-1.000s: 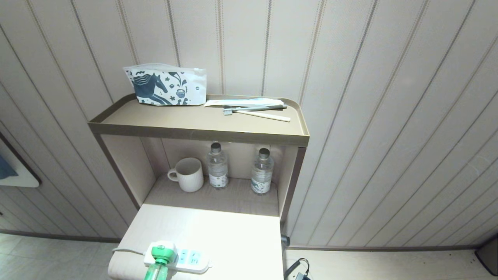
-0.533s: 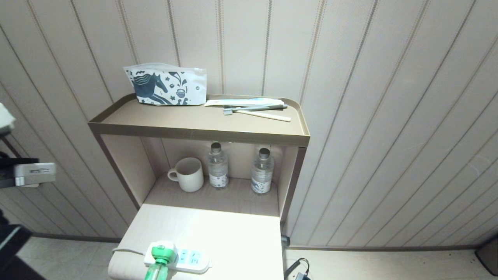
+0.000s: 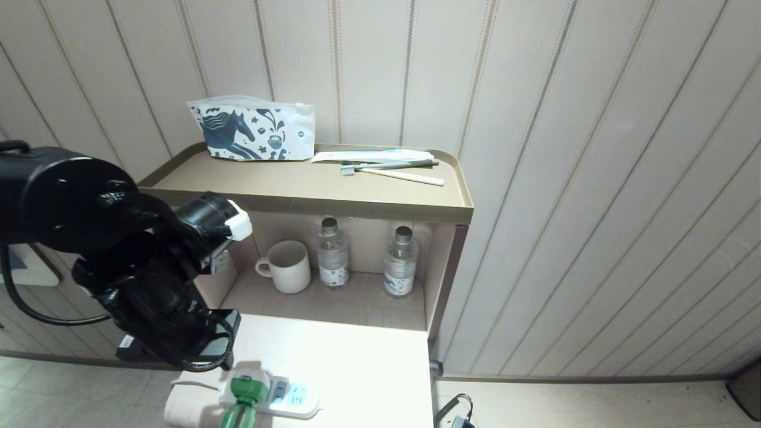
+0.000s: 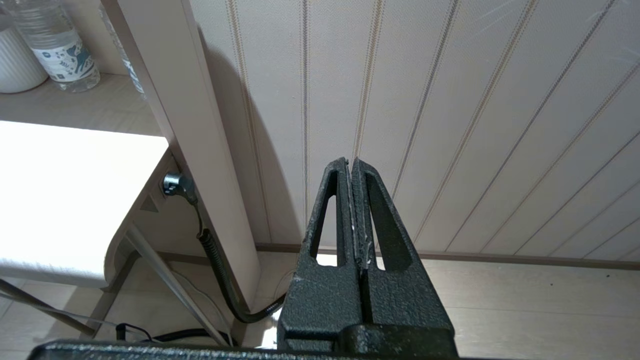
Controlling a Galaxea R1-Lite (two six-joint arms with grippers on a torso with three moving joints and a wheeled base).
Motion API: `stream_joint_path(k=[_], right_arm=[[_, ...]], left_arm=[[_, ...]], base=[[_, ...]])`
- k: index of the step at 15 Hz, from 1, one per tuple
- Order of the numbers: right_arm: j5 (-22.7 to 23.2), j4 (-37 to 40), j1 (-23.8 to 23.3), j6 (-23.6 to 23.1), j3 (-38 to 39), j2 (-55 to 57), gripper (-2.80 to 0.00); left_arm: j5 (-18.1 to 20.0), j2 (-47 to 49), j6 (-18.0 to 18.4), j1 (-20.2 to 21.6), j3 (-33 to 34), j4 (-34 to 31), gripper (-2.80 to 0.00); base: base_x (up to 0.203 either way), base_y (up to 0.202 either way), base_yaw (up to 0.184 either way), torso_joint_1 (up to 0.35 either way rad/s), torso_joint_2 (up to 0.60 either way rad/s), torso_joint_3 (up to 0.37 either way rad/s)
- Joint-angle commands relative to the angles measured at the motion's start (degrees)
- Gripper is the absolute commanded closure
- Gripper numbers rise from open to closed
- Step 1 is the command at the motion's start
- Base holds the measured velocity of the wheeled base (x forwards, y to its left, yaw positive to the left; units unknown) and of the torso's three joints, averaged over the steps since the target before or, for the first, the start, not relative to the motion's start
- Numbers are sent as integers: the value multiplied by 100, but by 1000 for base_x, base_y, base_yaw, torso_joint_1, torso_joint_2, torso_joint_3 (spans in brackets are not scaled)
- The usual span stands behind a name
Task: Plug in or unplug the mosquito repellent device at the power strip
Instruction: Hold the socket with your right hand and unplug it with your left hand
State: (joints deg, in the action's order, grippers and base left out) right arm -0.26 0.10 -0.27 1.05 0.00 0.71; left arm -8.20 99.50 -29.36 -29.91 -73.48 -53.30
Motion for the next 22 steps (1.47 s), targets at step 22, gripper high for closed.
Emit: stream_joint_path(k=[22], right_arm=[[0, -1, 0, 1, 0, 8, 0]], left_arm=[[643, 1537, 67, 337, 1291, 2479, -280]], base=[[0, 0, 0, 0, 0, 0]])
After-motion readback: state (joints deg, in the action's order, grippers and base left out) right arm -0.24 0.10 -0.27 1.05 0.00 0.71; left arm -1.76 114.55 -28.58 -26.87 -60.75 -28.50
